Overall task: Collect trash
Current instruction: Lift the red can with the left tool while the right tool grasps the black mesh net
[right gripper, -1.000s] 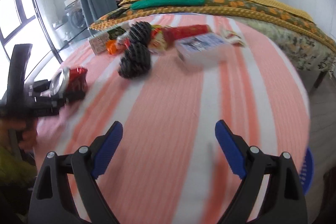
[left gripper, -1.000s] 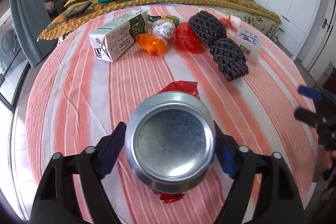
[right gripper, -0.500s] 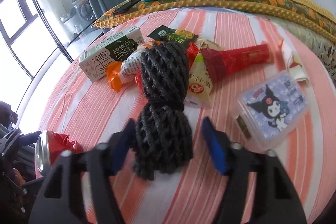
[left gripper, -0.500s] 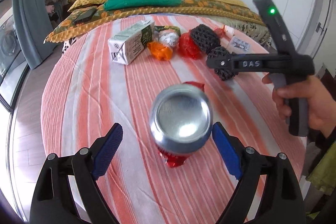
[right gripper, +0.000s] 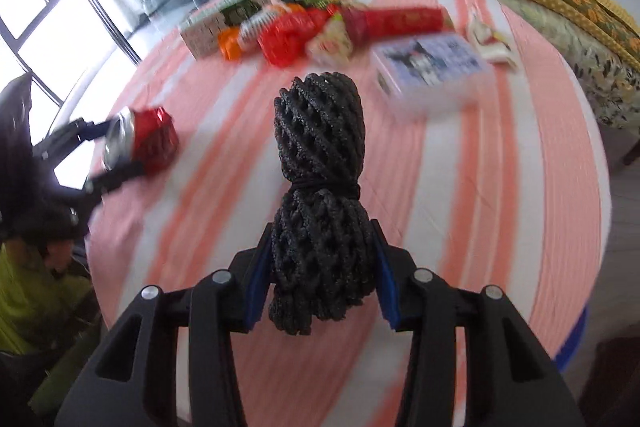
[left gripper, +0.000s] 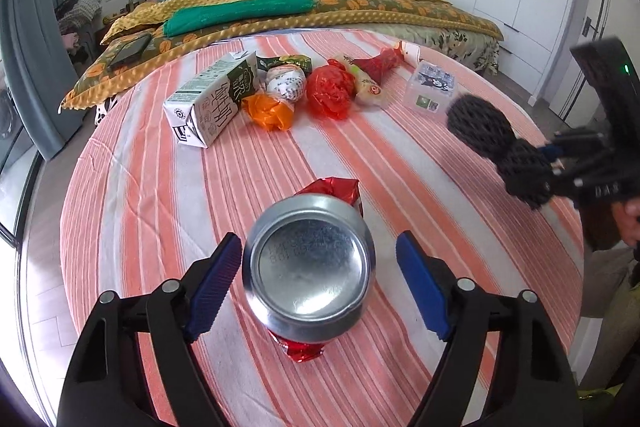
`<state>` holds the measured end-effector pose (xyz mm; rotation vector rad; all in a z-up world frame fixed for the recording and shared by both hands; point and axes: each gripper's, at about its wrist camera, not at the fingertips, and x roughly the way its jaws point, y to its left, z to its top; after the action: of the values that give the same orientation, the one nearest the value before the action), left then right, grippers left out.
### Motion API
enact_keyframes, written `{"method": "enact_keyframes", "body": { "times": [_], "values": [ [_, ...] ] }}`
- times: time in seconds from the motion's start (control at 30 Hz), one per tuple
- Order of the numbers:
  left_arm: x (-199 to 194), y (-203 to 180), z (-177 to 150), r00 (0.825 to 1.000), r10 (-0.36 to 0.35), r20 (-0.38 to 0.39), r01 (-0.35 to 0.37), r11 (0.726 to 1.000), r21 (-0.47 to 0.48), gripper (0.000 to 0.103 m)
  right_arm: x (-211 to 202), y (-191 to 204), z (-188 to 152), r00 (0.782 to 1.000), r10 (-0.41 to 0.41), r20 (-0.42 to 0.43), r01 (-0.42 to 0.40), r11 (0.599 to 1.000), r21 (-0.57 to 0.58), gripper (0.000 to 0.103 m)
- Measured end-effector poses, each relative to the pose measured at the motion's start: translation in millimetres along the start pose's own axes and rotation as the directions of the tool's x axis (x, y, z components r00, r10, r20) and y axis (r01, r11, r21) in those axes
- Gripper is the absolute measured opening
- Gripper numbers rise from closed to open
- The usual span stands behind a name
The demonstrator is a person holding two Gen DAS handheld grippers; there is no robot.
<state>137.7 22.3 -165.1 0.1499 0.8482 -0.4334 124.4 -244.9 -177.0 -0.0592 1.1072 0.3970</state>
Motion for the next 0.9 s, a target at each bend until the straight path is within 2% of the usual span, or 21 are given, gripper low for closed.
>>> {"method": "enact_keyframes", "body": {
  "times": [0.1,0.13,0.2,0.27,0.43,0.47,0.5,0.53,0.57,0.77,0.9],
  "values": [
    [5.4,-1.3,0.6,1.0,0.011,-0.012,-0.011,1.0,0.007,0.06,6.0,-4.2,-11.2,0.999,-0.04,-0.025,0.04,0.999,-0.004,0.046],
    [5.5,-1.6,0.9,1.0,0.015,-0.011,-0.015,1.0,0.011,0.06,7.4,-5.5,-12.5,0.999,-0.043,-0.025,0.043,0.999,-0.001,0.047],
    [3.3,-1.0,1.7,1.0,0.003,-0.007,-0.003,1.0,0.007,0.06,7.1,-7.6,-13.8,0.999,-0.043,-0.017,0.043,0.999,0.015,0.067],
    [0.0,-1.0,2.3,1.0,0.002,0.001,-0.002,1.0,0.009,0.06,5.1,-9.5,-11.3,0.999,-0.046,0.001,0.046,0.999,0.029,0.075],
    [-5.7,-1.6,4.4,1.0,0.0,0.014,0.0,1.0,-0.004,0.06,-2.0,-10.6,1.6,0.998,-0.003,0.064,0.0,0.999,0.054,0.075],
    [-6.4,-2.0,4.8,1.0,0.0,0.016,0.0,1.0,-0.008,0.06,0.0,-11.5,6.0,0.998,0.003,0.07,-0.006,0.999,0.053,0.067],
    [-7.3,-2.6,5.1,1.0,-0.002,0.017,0.002,1.0,-0.013,0.06,3.1,-11.3,7.3,0.998,0.0,0.062,-0.003,0.999,0.047,0.047],
    [-8.6,-3.8,5.8,1.0,-0.006,0.018,0.006,1.0,-0.017,0.06,6.7,-10.8,7.5,0.999,-0.011,0.048,0.009,0.999,0.04,0.038],
    [-10.0,-5.4,6.4,1.0,-0.01,0.021,0.01,1.0,-0.02,0.06,8.2,-11.2,6.8,0.999,-0.024,0.044,0.022,0.999,0.042,0.035],
    [-18.8,-24.1,16.3,0.998,-0.051,0.038,0.052,0.998,-0.022,0.06,-22.5,-21.7,-4.2,0.988,-0.007,0.152,-0.011,0.994,0.112,0.033],
    [-19.0,-51.9,29.9,0.994,-0.103,0.041,0.104,0.995,-0.012,0.06,-44.0,-36.4,-15.8,0.98,0.016,0.2,-0.048,0.987,0.156,0.033]
  ]
}}
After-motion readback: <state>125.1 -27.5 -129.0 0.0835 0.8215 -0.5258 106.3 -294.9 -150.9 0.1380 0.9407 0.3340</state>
